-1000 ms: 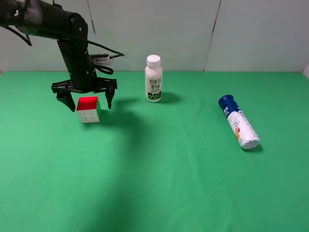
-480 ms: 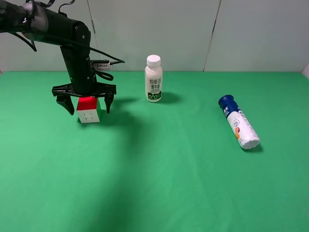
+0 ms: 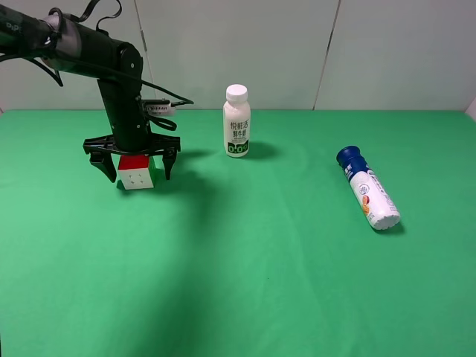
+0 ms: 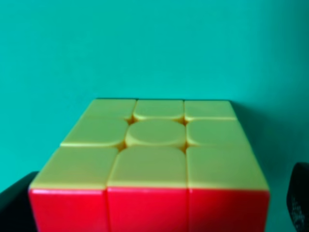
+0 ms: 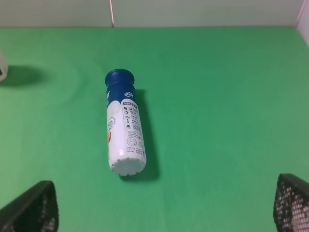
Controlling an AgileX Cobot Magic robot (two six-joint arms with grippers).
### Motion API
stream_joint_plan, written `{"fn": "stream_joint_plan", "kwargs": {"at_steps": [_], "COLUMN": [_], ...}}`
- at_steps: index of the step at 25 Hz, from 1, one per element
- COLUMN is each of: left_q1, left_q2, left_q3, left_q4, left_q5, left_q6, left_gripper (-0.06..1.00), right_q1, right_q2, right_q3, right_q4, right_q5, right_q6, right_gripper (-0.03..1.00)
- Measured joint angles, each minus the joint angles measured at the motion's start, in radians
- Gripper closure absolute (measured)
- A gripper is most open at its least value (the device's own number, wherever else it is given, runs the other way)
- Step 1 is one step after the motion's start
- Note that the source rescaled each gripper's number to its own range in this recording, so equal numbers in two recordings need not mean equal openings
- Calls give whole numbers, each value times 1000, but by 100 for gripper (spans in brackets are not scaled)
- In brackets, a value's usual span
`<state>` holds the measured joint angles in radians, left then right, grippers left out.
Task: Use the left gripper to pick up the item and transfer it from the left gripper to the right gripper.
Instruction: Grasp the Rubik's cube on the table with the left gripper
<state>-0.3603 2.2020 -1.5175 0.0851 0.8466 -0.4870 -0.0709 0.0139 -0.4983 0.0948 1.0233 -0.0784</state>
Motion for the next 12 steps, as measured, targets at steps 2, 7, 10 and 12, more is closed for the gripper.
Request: {"fn": "stream_joint_plan", "kwargs": {"at_steps": [2,7,10,12], "left_q1": [0,0,0,0], "left_q2": [0,0,0,0], "left_q3": [0,0,0,0], "left_q4": [0,6,6,6], "left_q5": [-3,-4,-4,-4], "left_q6": [0,0,0,0], "left_gripper": [-6,-6,-2,9], "right_q1": [0,0,0,0], "right_q2": [0,0,0,0], "right_q3": [0,0,0,0], "right_q4": [0,0,0,0], "right_q5": [0,0,0,0], "right_q6": [0,0,0,0], "right_gripper": [-3,-3,-3,-3]}}
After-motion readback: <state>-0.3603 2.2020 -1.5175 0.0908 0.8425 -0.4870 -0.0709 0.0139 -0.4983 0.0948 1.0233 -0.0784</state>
